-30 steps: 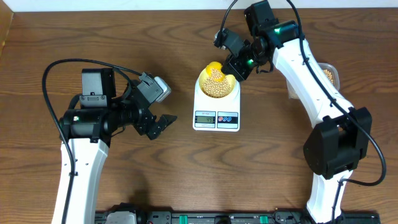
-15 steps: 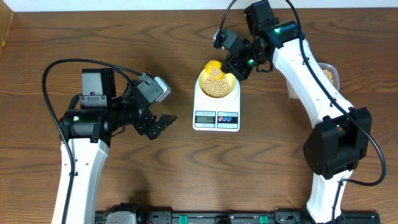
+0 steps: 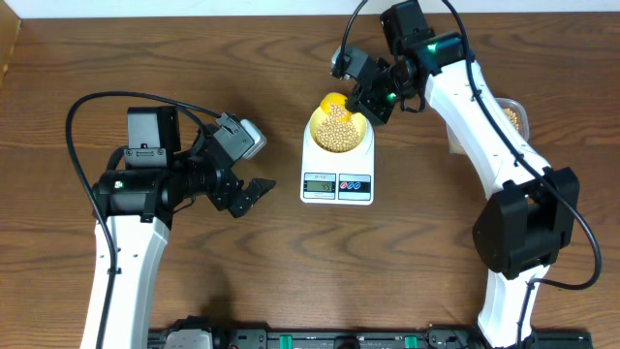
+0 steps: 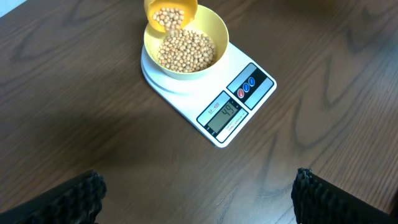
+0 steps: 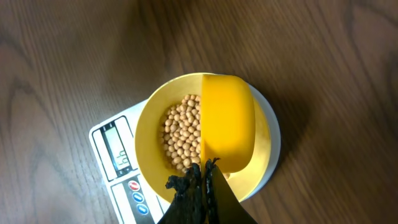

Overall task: Scoop item into bowl and weigh 50g on scale
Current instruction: 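Carry the empty yellow scoop right to the soybean tub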

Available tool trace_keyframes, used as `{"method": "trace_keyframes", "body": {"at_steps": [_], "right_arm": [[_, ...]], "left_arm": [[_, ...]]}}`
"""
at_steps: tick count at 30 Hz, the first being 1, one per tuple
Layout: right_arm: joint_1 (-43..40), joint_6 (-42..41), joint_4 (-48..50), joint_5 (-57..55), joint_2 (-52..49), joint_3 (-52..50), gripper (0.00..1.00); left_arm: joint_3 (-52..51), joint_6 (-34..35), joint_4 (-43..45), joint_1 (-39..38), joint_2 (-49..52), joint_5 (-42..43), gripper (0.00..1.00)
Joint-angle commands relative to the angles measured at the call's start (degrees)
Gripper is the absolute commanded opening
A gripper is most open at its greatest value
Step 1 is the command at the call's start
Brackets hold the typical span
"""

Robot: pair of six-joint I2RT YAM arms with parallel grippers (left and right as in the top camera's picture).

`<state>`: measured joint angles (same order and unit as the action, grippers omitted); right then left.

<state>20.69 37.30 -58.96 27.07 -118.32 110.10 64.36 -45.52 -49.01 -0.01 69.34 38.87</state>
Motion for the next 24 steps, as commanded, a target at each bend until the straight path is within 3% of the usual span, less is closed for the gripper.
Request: {"method": "trace_keyframes", "body": {"at_steps": [1, 5, 16, 24], "right_arm": [[-0.35, 2.01, 0.11, 1.57, 1.86, 1.01, 0.01], [-0.66, 0.70, 0.04, 5.11, 1.86, 1.01, 0.01], [-6.08, -14.71, -0.66, 13.86, 1.86, 1.01, 0.01], [-8.70, -16.09, -0.52, 19.80, 1.86, 1.01, 0.01]], "left_arm": [[0.26, -0.96, 0.00, 0.33, 0.00, 0.52, 0.98], [0.26, -0.96, 0.00, 0.33, 0.00, 0.52, 0.98], [0.26, -0.96, 0.00, 0.33, 0.00, 0.52, 0.98], [0.26, -0.96, 0.00, 0.33, 0.00, 0.52, 0.97]]}}
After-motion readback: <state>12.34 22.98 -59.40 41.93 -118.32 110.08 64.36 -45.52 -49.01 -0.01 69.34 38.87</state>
